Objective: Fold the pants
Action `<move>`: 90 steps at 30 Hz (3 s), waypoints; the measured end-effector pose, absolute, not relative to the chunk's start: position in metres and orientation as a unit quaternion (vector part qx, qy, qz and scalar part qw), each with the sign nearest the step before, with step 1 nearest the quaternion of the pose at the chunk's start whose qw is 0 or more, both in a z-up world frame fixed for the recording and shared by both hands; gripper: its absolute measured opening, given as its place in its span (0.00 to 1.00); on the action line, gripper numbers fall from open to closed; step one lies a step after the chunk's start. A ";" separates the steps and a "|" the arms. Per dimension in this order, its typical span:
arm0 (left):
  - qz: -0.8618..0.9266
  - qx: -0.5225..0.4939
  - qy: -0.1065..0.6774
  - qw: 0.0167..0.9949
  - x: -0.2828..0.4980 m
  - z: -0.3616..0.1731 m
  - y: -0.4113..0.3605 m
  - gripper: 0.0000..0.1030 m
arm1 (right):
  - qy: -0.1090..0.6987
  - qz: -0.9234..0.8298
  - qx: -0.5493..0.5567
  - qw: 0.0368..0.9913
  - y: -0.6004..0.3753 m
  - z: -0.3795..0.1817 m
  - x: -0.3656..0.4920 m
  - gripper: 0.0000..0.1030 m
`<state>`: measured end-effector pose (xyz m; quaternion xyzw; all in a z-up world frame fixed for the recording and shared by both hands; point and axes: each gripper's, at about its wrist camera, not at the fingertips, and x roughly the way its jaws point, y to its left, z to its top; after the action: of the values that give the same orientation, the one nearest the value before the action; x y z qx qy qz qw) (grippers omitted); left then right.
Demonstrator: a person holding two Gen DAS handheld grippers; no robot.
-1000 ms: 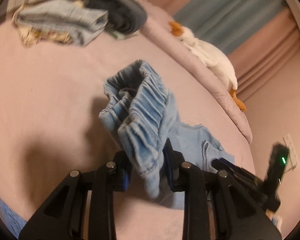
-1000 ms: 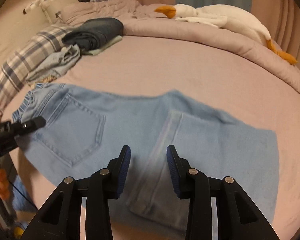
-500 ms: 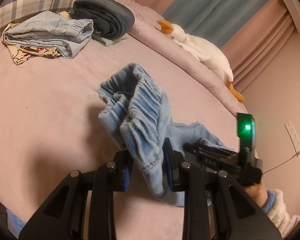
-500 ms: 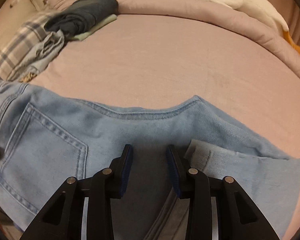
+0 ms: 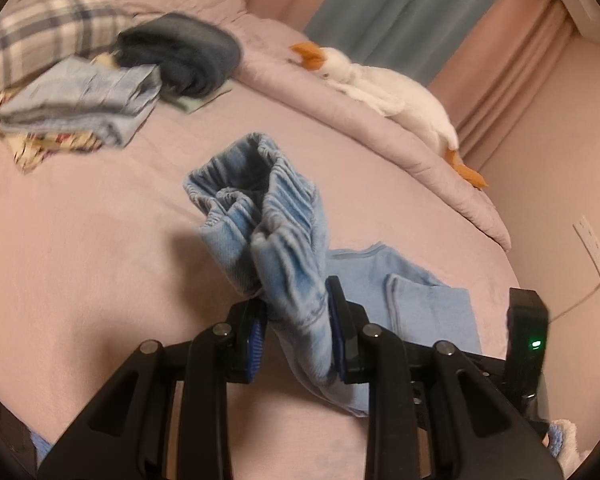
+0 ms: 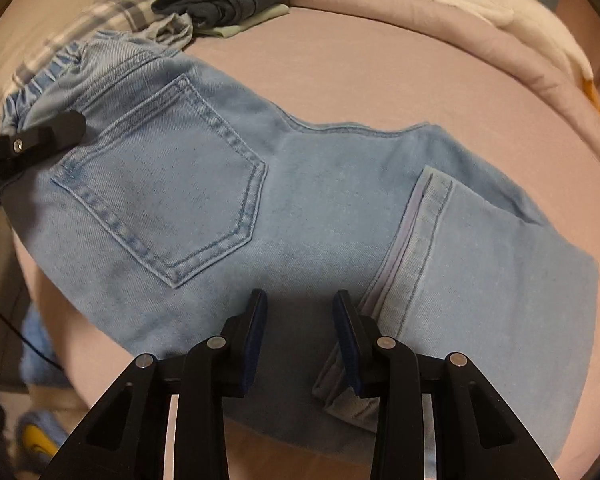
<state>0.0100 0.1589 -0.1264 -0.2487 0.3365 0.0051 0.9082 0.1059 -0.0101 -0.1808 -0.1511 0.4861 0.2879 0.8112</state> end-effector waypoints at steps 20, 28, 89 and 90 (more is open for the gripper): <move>-0.144 -0.060 0.374 0.914 0.069 -0.119 -0.018 0.28 | 0.407 0.363 0.494 0.677 -0.208 -0.220 0.134 0.55; -0.183 -0.033 0.433 0.882 0.076 -0.153 -0.036 0.57 | 0.409 0.388 0.579 0.589 -0.208 -0.239 0.134 0.71; -0.131 -0.049 0.489 0.861 0.211 -0.192 -0.025 0.34 | 0.417 0.223 -0.031 0.881 -0.167 -0.200 0.111 0.29; -0.134 -0.054 0.488 0.861 0.210 -0.191 -0.023 0.34 | 0.422 0.228 -0.022 0.877 -0.171 -0.199 0.113 0.29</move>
<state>0.2104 -0.0232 -0.1906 -0.0537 0.4876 -0.1337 0.8611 0.1127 -0.1710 -0.1991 -0.0223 0.4219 0.2276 0.8773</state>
